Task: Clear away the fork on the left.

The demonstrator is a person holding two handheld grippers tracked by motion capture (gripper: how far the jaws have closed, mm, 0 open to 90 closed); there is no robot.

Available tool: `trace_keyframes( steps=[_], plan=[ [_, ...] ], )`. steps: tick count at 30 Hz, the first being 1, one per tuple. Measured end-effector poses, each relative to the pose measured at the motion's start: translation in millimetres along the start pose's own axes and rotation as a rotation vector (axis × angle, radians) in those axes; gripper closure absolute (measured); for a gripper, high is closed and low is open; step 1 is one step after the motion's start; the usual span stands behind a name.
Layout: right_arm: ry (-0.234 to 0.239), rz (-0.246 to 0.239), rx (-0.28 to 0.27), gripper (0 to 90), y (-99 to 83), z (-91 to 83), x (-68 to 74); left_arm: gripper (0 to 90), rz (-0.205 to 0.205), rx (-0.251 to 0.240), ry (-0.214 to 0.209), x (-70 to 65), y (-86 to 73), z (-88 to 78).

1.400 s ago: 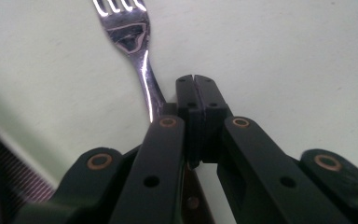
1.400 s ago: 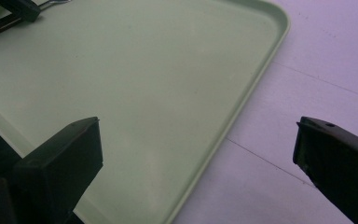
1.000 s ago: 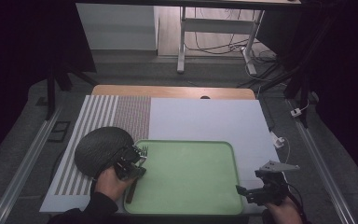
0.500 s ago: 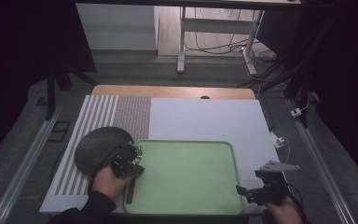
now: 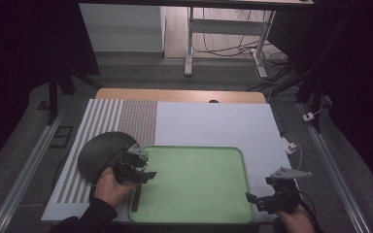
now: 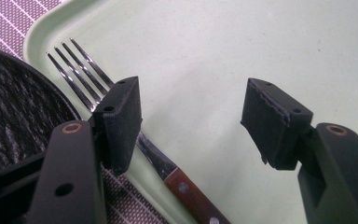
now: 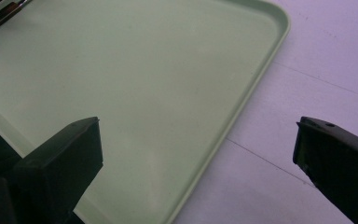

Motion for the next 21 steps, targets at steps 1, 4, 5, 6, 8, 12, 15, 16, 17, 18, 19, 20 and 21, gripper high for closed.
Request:
trace_keyframes(
  steps=[1, 4, 5, 6, 8, 12, 15, 16, 17, 18, 19, 20, 21],
  plan=[
    [-0.001, -0.001, 0.001, 1.4, -0.1, -0.2, -0.1, 34.8, 0.0, -0.006, 0.005, -0.8, 0.3, -1.8],
    [-0.001, 0.0, 0.001, 1.4, 0.0, -0.2, 0.0, 28.9, -0.003, -0.029, -0.01, -2.2, 1.1, -8.1],
    [-0.001, -0.003, 0.001, 1.4, -0.1, -0.2, -0.2, 26.9, -0.008, -0.036, -0.016, -2.5, 1.4, -9.7],
    [0.0, -0.001, 0.0, 1.4, 0.0, -0.1, 0.1, 25.3, -0.015, -0.045, -0.026, -2.9, 1.7, -12.6],
    [-0.002, -0.003, 0.002, 1.4, -0.1, -0.3, 0.0, 21.9, -0.026, -0.058, -0.038, -3.4, 2.0, -17.1],
    [-0.001, -0.001, -0.002, 1.4, -0.1, -0.7, 0.0, 16.4, -0.031, -0.063, -0.04, -3.9, 0.4, -24.3],
    [-0.002, -0.004, -0.001, 1.4, 0.0, -0.5, 0.1, 15.0, -0.026, -0.057, -0.031, -3.3, -2.5, -28.5],
    [-0.001, -0.004, -0.002, 1.4, 0.1, -0.4, 0.4, 14.1, -0.029, -0.058, -0.035, -3.0, -3.3, -29.8],
    [-0.001, -0.004, -0.002, 1.4, 0.1, -0.3, 0.4, 13.6, -0.036, -0.061, -0.039, -3.0, -4.2, -31.0],
    [0.0, -0.003, -0.002, 1.4, 0.2, -0.3, 0.4, 12.8, -0.042, -0.064, -0.041, -2.8, -5.3, -32.3],
    [0.0, -0.005, -0.003, 1.4, 0.3, -0.3, 0.3, 11.7, -0.044, -0.068, -0.042, -2.5, -6.5, -33.9],
    [0.001, -0.005, -0.003, 1.4, 0.4, -0.2, 0.3, 10.9, -0.046, -0.071, -0.043, -2.0, -8.1, -35.7],
    [0.001, -0.006, -0.003, 1.4, 0.5, -0.1, 0.3, 10.1, -0.053, -0.078, -0.046, -1.8, -9.4, -37.3]
  ],
)
Point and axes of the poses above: each handheld gripper's, and its own axes: z roughly forward along the jaws, y roughly out of its top, x roughly to its left, the point moved 6 cm from there along z, roughly forward along the jaws, and after that the axes turned 4 degrees about y, right-handed, at the moved point
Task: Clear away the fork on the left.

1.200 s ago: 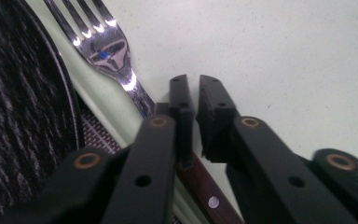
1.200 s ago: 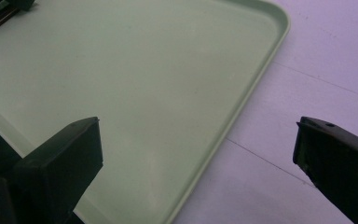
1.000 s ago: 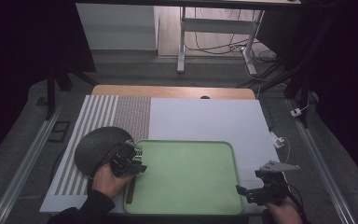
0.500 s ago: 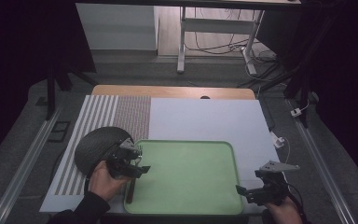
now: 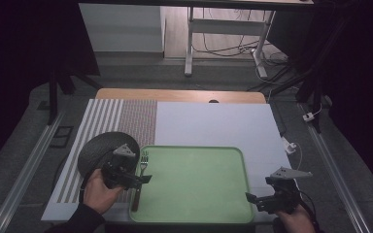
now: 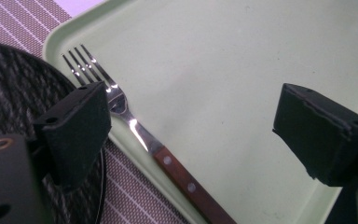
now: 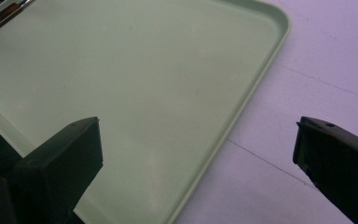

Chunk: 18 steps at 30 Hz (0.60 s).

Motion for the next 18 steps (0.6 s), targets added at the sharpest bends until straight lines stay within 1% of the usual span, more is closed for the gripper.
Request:
trace_keyframes(
  steps=[4, 6, 13, 18],
  plan=[
    [0.002, 0.003, 0.002, 1.4, 0.6, 0.7, 0.3, 5.4, -0.02, -0.027, -0.002, 1.1, -6.7, -8.2],
    [0.0, 0.0, 0.007, 1.4, 0.7, 0.9, 0.2, 4.1, -0.026, -0.037, 0.006, 2.1, -10.7, -12.6],
    [0.001, -0.001, 0.006, 1.4, 1.3, 1.8, 0.5, 1.3, -0.058, -0.086, 0.017, 4.5, -23.9, -28.6],
    [0.0, -0.003, 0.009, 1.4, 1.4, 2.3, 0.5, 0.0, -0.076, -0.109, 0.027, 6.2, -33.9, -39.7]
  ],
)
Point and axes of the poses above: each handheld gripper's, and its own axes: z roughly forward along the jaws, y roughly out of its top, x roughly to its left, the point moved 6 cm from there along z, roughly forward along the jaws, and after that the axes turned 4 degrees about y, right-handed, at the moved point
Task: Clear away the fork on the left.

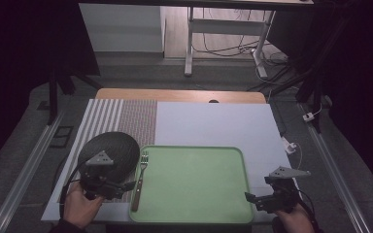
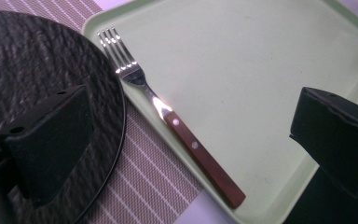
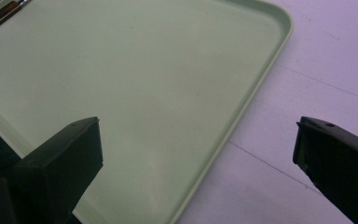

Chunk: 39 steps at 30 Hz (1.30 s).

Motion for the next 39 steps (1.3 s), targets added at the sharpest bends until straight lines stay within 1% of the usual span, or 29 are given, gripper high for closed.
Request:
trace_keyframes(
  steps=[14, 19, 22, 26, 29, 32, 36, 39],
  plan=[
    [-0.001, -0.003, 0.004, 1.5, -0.1, 0.4, 0.0, 0.0, -0.046, -0.047, 0.022, 6.7, -24.2, -26.6],
    [0.0, -0.002, 0.003, 1.5, -0.5, 0.3, -0.3, 0.0, -0.078, -0.065, 0.016, 9.6, -35.7, -35.2],
    [-0.001, 0.001, 0.002, 1.5, -0.6, 0.0, -0.3, 0.0, -0.1, -0.07, 0.021, 11.9, -43.0, -39.1],
    [-0.003, 0.001, 0.005, 1.5, -0.6, -0.1, 0.3, 0.0, -0.115, -0.061, 0.037, 14.4, -51.4, -42.7],
    [-0.006, 0.0, 0.006, 1.5, -0.7, 0.0, 0.7, 0.0, -0.122, -0.03, 0.057, 15.8, -57.2, -42.9],
    [-0.006, 0.0, 0.004, 1.5, -0.9, -0.3, 0.2, 0.0, -0.123, -0.021, 0.07, 15.7, -58.6, -43.4],
    [-0.006, 0.0, 0.003, 1.5, -0.9, -0.4, 0.1, 0.0, -0.114, 0.003, 0.075, 15.0, -59.7, -41.8],
    [-0.008, -0.005, 0.006, 1.5, -1.2, -0.2, 0.3, 0.0, -0.118, 0.008, 0.066, 15.3, -59.1, -41.1]
  ],
)
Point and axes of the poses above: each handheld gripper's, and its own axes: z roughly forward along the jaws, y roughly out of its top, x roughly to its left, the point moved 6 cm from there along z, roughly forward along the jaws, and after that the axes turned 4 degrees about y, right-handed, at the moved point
